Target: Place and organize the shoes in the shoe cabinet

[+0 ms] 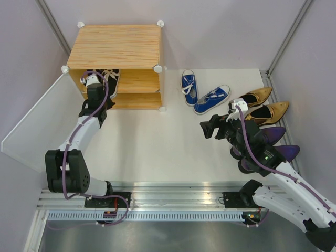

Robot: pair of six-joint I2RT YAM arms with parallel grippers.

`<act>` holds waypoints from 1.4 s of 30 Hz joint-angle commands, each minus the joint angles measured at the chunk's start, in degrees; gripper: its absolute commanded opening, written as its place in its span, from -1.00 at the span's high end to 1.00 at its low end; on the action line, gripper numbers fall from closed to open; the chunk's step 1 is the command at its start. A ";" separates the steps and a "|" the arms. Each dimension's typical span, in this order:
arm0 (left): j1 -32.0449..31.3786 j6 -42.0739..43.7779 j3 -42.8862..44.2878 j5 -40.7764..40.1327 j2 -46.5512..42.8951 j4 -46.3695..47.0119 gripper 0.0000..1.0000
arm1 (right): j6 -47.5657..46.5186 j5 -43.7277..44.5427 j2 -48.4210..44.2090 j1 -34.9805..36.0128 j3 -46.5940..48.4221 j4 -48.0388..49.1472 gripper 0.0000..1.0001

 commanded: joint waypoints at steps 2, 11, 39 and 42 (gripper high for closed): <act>0.27 1.26 4.97 -0.06 1.76 5.01 0.93 | 0.17 0.41 0.11 -0.14 0.27 1.86 -0.75; 0.27 1.79 7.70 2.58 4.31 7.72 0.94 | 0.08 0.85 0.46 -0.22 0.45 1.95 -0.75; 0.27 2.58 5.95 0.91 5.72 8.79 0.23 | -0.01 0.58 1.08 -0.49 0.54 2.04 -0.75; 0.27 1.44 3.31 2.41 2.73 9.49 0.07 | -0.01 0.32 0.72 -0.57 0.54 2.04 -0.75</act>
